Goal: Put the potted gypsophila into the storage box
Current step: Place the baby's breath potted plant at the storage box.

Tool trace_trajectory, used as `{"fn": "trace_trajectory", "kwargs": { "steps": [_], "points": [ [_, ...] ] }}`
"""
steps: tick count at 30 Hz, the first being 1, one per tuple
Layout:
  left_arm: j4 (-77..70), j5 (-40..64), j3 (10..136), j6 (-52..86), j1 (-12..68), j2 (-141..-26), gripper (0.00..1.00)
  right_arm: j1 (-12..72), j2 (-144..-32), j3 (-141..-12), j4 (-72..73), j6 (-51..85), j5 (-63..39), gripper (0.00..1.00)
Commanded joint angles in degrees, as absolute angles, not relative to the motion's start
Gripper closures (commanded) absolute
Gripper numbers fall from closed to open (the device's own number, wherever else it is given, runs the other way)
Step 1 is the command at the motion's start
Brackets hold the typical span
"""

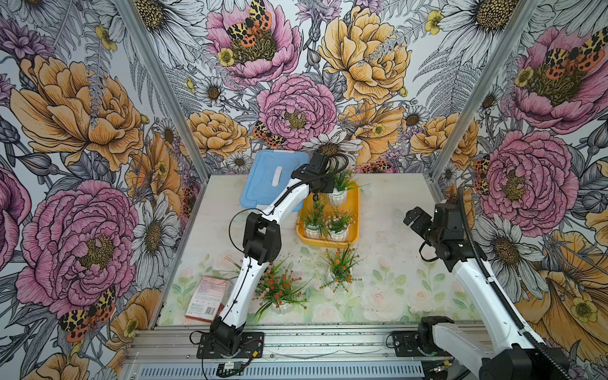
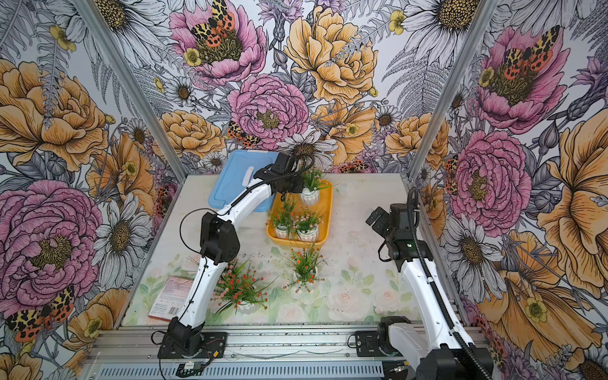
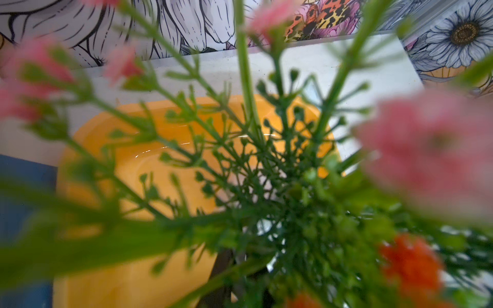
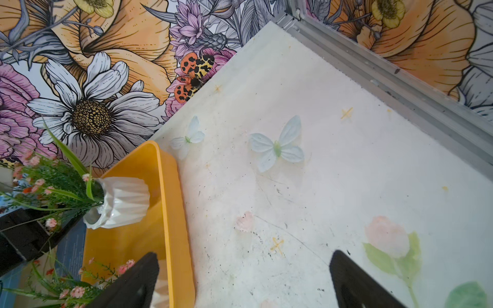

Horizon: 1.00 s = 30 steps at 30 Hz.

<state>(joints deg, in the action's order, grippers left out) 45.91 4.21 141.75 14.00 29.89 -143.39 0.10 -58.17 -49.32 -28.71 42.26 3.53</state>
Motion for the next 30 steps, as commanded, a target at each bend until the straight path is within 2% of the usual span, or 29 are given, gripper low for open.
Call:
{"fn": "trace_trajectory", "kwargs": {
  "steps": [1, 10, 28, 29, 30],
  "points": [
    [39.2, 2.4, 145.9, 17.2, 30.5, -144.0, 1.00, 0.5, -57.8, -51.2, -27.3, 42.3, 5.2, 0.01],
    [35.4, -0.7, 151.5, 21.2, 31.3, -149.9, 1.00, 0.5, -56.6, -50.4, -27.4, 42.8, 4.9, 0.01],
    [32.2, -5.4, 152.4, 24.2, 33.4, -154.0, 1.00, 0.5, -55.3, -50.1, -27.5, 43.7, 5.3, 0.00],
    [32.0, -5.3, 152.3, 24.3, 33.4, -154.1, 1.00, 0.5, -55.2, -50.1, -27.5, 43.7, 5.4, 0.01],
    [31.8, -5.0, 152.4, 24.6, 33.4, -154.1, 0.92, 0.5, -55.1, -49.9, -27.5, 43.8, 5.4, 0.00]
  ]
}}
